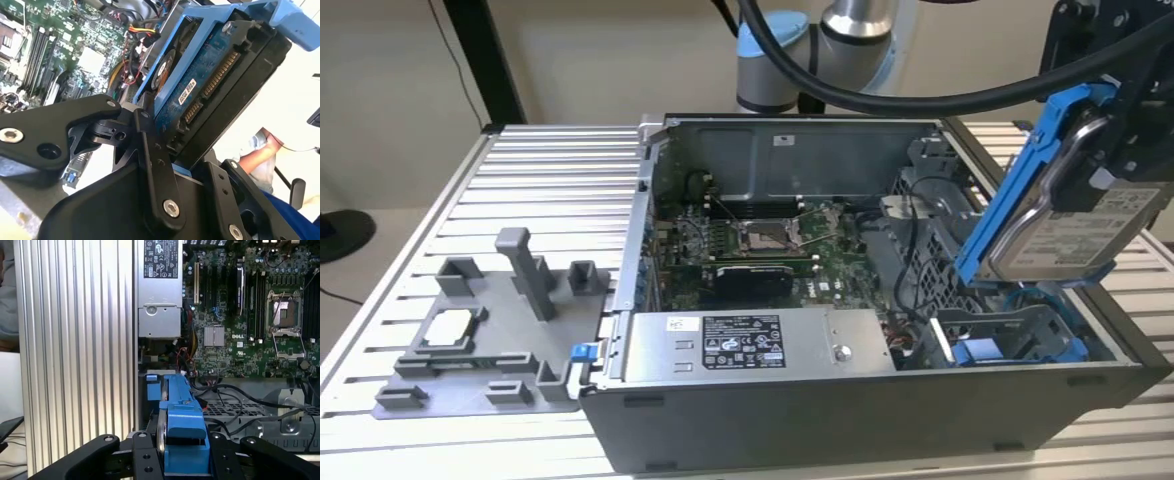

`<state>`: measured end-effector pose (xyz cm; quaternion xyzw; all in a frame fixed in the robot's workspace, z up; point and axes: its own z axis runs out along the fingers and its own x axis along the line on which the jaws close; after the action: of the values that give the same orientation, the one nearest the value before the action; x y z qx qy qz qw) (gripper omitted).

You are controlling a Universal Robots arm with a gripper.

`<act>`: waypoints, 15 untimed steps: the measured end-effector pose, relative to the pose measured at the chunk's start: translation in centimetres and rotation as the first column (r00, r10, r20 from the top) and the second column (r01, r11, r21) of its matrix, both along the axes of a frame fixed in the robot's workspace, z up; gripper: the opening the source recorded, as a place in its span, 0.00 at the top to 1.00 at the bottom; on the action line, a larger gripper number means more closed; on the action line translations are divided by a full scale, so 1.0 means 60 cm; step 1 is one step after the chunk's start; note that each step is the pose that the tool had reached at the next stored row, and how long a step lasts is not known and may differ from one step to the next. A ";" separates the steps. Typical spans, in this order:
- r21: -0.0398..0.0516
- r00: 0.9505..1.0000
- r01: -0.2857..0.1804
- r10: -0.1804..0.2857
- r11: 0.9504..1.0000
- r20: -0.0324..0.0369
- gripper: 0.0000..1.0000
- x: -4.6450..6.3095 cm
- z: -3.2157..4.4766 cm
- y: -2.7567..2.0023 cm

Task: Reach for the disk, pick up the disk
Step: 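Pick up the disk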

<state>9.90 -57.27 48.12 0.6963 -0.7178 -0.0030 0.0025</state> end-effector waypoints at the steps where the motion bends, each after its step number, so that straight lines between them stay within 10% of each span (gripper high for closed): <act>1: 0.000 1.000 0.000 0.000 1.000 0.000 1.00 0.000 0.000 0.0000; 15: 0.000 1.000 -0.025 0.025 1.000 0.000 1.00 0.003 0.000 0.0000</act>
<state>10.07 -57.27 48.12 0.7051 -0.7091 -0.0030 0.0025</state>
